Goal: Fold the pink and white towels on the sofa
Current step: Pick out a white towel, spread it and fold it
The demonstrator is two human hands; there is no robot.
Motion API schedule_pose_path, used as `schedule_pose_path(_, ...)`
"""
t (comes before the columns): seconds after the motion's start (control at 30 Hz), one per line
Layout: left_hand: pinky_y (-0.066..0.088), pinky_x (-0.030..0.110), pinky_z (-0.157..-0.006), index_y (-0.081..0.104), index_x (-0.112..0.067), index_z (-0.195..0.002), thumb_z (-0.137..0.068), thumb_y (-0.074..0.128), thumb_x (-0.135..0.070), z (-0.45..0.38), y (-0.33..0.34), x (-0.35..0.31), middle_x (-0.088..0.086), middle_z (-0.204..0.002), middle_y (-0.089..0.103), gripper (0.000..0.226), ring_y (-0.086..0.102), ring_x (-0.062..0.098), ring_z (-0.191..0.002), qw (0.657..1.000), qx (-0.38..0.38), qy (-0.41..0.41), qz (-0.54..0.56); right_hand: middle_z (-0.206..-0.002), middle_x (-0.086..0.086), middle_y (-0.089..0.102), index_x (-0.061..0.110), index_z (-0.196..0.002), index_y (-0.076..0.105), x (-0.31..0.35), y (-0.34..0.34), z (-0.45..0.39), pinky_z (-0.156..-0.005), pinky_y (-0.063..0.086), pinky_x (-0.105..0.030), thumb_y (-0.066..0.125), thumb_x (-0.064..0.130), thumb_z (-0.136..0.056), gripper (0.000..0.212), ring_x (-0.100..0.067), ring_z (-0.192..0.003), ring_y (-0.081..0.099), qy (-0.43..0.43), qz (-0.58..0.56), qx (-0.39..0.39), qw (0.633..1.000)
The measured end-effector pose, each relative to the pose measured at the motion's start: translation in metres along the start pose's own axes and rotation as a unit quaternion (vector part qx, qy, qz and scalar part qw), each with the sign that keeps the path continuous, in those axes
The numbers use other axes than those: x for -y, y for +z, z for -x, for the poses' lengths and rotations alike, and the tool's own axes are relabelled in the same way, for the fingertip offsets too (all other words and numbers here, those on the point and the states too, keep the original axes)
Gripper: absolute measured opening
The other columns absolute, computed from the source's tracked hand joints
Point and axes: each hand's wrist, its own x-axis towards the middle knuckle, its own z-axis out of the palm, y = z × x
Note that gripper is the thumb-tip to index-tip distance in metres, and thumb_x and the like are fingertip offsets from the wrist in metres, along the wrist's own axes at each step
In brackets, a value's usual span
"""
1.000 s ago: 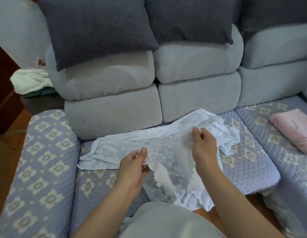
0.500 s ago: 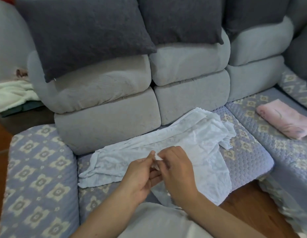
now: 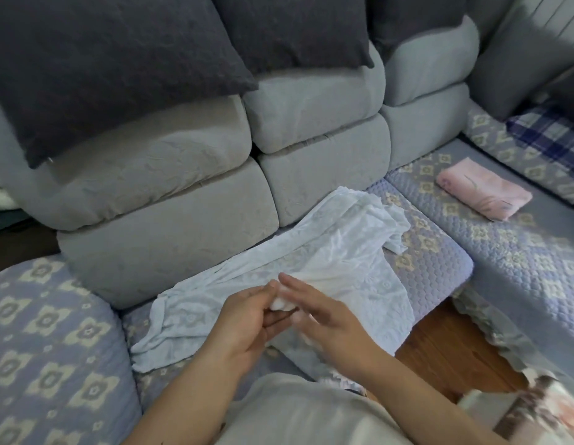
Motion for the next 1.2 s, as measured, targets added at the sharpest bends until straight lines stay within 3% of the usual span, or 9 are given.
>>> schedule_pose_path(0.07, 0.062, 0.034, -0.073, 0.075, -0.001, -0.093, -0.102, 0.057, -0.016, -0.001, 0.001, -0.006, 0.019, -0.096, 0.076, 0.025, 0.076, 0.028, -0.082, 0.999, -0.006, 0.024, -0.031, -0.130, -0.002, 0.068, 0.021, -0.125, 0.068, -0.002, -0.013, 0.004, -0.104, 0.048, -0.027, 0.054, -0.004, -0.096, 0.041, -0.018, -0.128, 0.060, 0.063, -0.174, -0.111, 0.976)
schedule_pose_path(0.17, 0.062, 0.034, -0.075, 0.072, -0.009, -0.079, -0.101, 0.058, -0.013, -0.002, 0.008, -0.022, 0.012, -0.083, 0.074, 0.027, 0.075, 0.027, -0.078, 0.988, 0.004, 0.090, -0.122, -0.116, 0.012, 0.071, 0.030, -0.116, 0.066, -0.018, -0.028, 0.010, -0.103, 0.051, -0.033, 0.057, -0.007, -0.092, 0.045, -0.006, -0.113, 0.064, 0.093, 0.045, -0.213, 0.972)
schedule_pose_path(0.23, 0.062, 0.035, -0.073, 0.065, -0.012, -0.098, -0.100, 0.060, -0.012, -0.001, 0.015, -0.038, 0.008, -0.077, 0.073, 0.005, 0.076, 0.026, -0.075, 0.974, 0.018, 0.134, -0.179, -0.123, 0.023, 0.063, 0.037, -0.124, 0.059, -0.027, -0.031, 0.012, -0.106, 0.047, -0.029, 0.066, 0.008, -0.091, 0.044, 0.004, -0.117, 0.056, 0.106, 0.176, -0.177, 0.963)
schedule_pose_path(0.4, 0.062, 0.032, -0.072, 0.076, -0.032, -0.098, -0.101, 0.055, -0.004, 0.009, 0.032, -0.083, 0.014, -0.088, 0.076, 0.035, 0.075, 0.024, -0.080, 0.931, 0.096, 0.219, -0.277, -0.123, 0.025, 0.057, 0.036, -0.130, 0.057, -0.023, -0.020, -0.007, -0.100, 0.042, -0.020, 0.065, 0.035, -0.091, 0.039, 0.003, -0.113, 0.051, 0.061, 0.258, -0.180, 0.947)
schedule_pose_path(0.5, 0.060, 0.031, -0.084, 0.079, -0.021, -0.090, -0.101, 0.052, -0.001, 0.017, 0.040, -0.101, 0.008, -0.103, 0.077, 0.036, 0.075, 0.022, -0.095, 0.916, 0.141, 0.206, -0.315, -0.105, 0.021, 0.056, 0.031, -0.118, 0.061, -0.007, -0.022, -0.018, -0.083, 0.039, -0.013, 0.064, 0.031, -0.090, 0.028, 0.000, -0.095, 0.047, -0.006, 0.315, -0.240, 0.918)
schedule_pose_path(0.63, 0.055, 0.017, -0.084, 0.073, -0.020, -0.109, -0.091, 0.048, 0.015, 0.025, 0.046, -0.120, -0.001, -0.103, 0.078, 0.047, 0.074, 0.012, -0.098, 0.869, 0.174, 0.208, -0.413, -0.091, 0.007, 0.061, 0.015, -0.102, 0.068, 0.004, -0.035, -0.024, -0.075, 0.045, -0.025, 0.064, 0.013, -0.095, 0.008, -0.012, -0.084, 0.053, -0.063, 0.350, -0.324, 0.876)
schedule_pose_path(0.8, 0.053, 0.010, -0.074, 0.073, -0.024, -0.105, -0.095, 0.061, 0.005, 0.022, 0.055, -0.134, -0.009, -0.095, 0.078, 0.032, 0.074, 0.006, -0.090, 0.841, 0.146, 0.245, -0.460, -0.096, 0.010, 0.070, 0.016, -0.106, 0.076, 0.010, -0.054, -0.013, -0.082, 0.050, -0.023, 0.058, 0.023, -0.099, 0.021, -0.006, -0.091, 0.063, -0.082, 0.277, -0.342, 0.894)
schedule_pose_path(1.07, 0.061, 0.039, -0.080, 0.078, -0.022, -0.086, -0.097, 0.065, -0.023, 0.024, 0.078, -0.138, 0.000, -0.078, 0.077, 0.017, 0.074, 0.020, -0.076, 0.796, 0.138, 0.273, -0.522, -0.122, 0.028, 0.062, 0.039, -0.127, 0.061, 0.039, -0.052, -0.028, -0.099, 0.045, -0.018, 0.063, 0.039, -0.095, 0.031, -0.001, -0.117, 0.058, -0.053, 0.137, -0.228, 0.963)
schedule_pose_path(1.2, 0.041, 0.012, -0.066, 0.077, -0.028, -0.077, -0.086, 0.077, -0.035, 0.025, 0.082, -0.148, -0.009, -0.086, 0.058, 0.011, 0.058, -0.001, -0.072, 0.736, 0.085, 0.338, -0.580, -0.100, 0.015, 0.071, 0.034, -0.099, 0.075, 0.056, -0.056, -0.036, -0.083, 0.048, -0.016, 0.063, 0.020, -0.099, 0.018, -0.005, -0.095, 0.066, -0.060, 0.039, -0.219, 0.973)
